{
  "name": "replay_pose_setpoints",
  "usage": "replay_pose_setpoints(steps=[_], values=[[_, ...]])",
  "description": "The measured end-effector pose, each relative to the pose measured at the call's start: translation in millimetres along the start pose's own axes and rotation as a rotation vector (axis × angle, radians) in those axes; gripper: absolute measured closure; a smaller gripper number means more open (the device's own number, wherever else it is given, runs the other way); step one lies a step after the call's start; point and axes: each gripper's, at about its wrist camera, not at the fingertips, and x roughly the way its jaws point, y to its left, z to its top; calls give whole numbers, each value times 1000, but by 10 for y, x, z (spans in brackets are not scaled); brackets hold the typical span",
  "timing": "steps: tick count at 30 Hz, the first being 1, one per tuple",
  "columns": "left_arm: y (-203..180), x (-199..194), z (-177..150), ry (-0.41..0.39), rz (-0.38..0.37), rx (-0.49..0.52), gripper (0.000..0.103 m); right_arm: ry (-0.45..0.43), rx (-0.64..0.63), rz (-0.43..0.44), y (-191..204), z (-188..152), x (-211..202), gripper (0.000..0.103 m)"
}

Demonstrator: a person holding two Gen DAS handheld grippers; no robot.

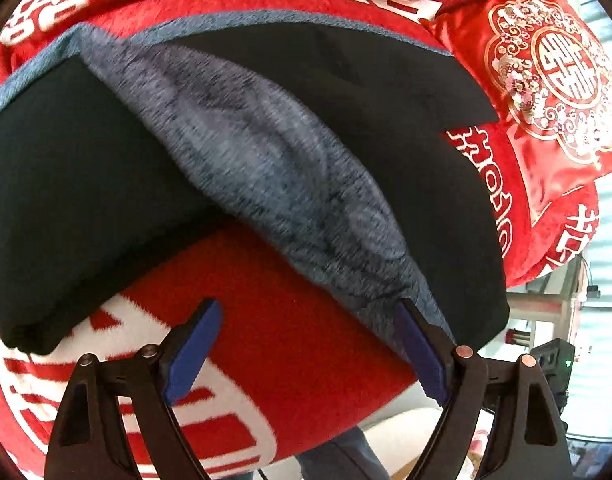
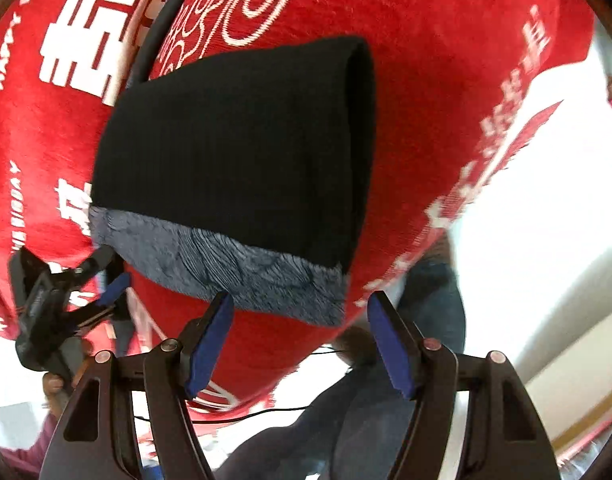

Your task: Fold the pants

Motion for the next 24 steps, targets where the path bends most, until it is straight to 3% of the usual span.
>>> replay_pose_setpoints(steps=[3, 4, 5, 6, 11, 16, 21, 24], values=[[-73, 36, 55, 10, -2, -5, 16, 33, 69, 113, -129, 57, 88, 38], [-88, 47, 68, 13, 3, -7, 16, 51, 104, 132, -154, 76, 108, 55], [-107, 55, 83, 17, 9, -8, 16, 61, 111, 139, -152, 75, 107, 91], [-123, 58, 98, 20, 10, -10, 16, 69, 111, 169, -134, 73, 73, 95], [-163, -58, 204, 15, 4, -53, 16, 21, 70, 315, 179, 224, -427, 96], [-259, -391, 434, -60, 17, -63, 16, 10, -33, 370, 705, 826, -757, 96], [-287, -686, 678, -146, 68, -56, 16, 23, -150, 335, 1295, 1619, -889, 96], [-211, -785, 765, -182, 108, -86, 16, 28, -249, 225, 1733, 2166, -875, 96]])
